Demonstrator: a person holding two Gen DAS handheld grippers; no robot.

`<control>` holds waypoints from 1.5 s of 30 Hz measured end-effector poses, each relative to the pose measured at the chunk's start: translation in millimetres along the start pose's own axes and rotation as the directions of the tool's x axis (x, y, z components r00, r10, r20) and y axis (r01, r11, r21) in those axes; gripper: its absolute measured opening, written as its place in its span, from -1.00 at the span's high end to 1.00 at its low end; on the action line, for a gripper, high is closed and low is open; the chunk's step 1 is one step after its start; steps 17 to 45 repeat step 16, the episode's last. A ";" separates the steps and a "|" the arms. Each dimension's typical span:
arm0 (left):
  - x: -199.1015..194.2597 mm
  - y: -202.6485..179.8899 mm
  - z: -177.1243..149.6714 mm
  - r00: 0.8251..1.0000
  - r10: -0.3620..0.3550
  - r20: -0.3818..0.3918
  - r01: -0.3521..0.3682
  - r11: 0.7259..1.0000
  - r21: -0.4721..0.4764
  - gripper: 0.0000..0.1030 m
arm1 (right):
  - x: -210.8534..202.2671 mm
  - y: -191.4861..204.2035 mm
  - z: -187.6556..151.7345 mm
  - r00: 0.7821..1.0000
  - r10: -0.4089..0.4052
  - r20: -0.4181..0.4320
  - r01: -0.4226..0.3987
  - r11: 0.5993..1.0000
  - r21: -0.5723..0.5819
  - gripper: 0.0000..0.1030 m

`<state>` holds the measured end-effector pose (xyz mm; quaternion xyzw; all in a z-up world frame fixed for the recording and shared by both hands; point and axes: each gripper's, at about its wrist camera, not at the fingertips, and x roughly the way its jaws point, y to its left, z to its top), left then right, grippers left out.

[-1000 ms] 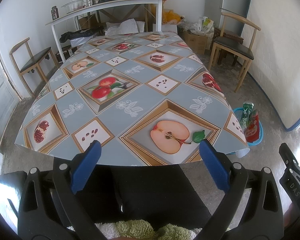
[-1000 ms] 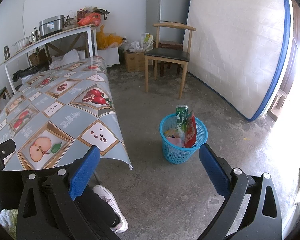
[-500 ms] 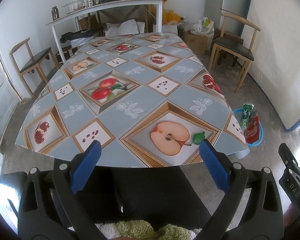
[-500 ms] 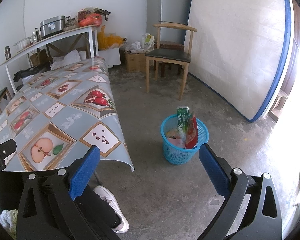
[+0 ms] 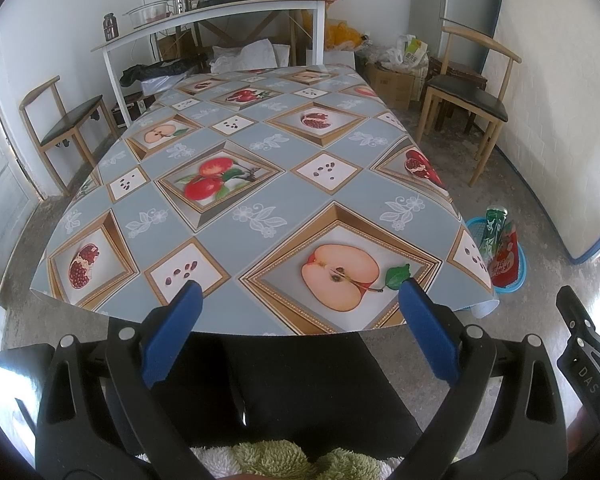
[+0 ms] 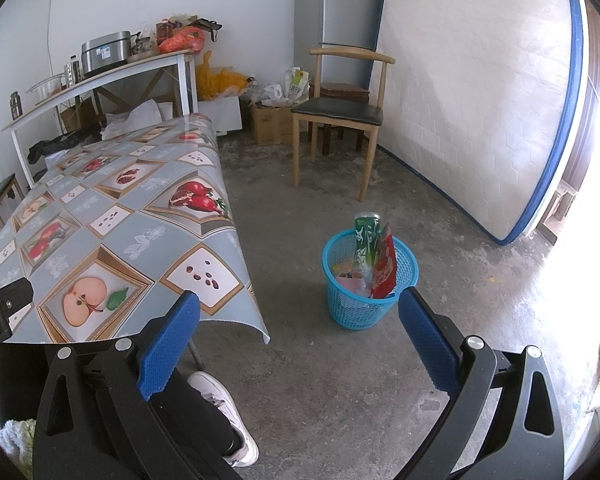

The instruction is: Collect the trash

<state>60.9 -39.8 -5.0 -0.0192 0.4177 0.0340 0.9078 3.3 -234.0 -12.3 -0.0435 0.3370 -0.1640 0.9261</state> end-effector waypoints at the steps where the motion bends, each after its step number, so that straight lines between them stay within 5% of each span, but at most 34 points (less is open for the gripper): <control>1: 0.0 -0.4 -0.3 1.000 0.000 0.000 0.000 1.000 0.000 -0.83 | 0.0 0.0 -0.2 1.000 -0.001 0.000 0.001 1.000 0.000 -0.87; 45: -0.9 1.0 -0.5 1.000 0.000 -0.007 0.000 1.000 -0.001 -0.83 | -0.4 1.3 0.5 1.000 -0.002 0.000 0.002 1.000 0.002 -0.87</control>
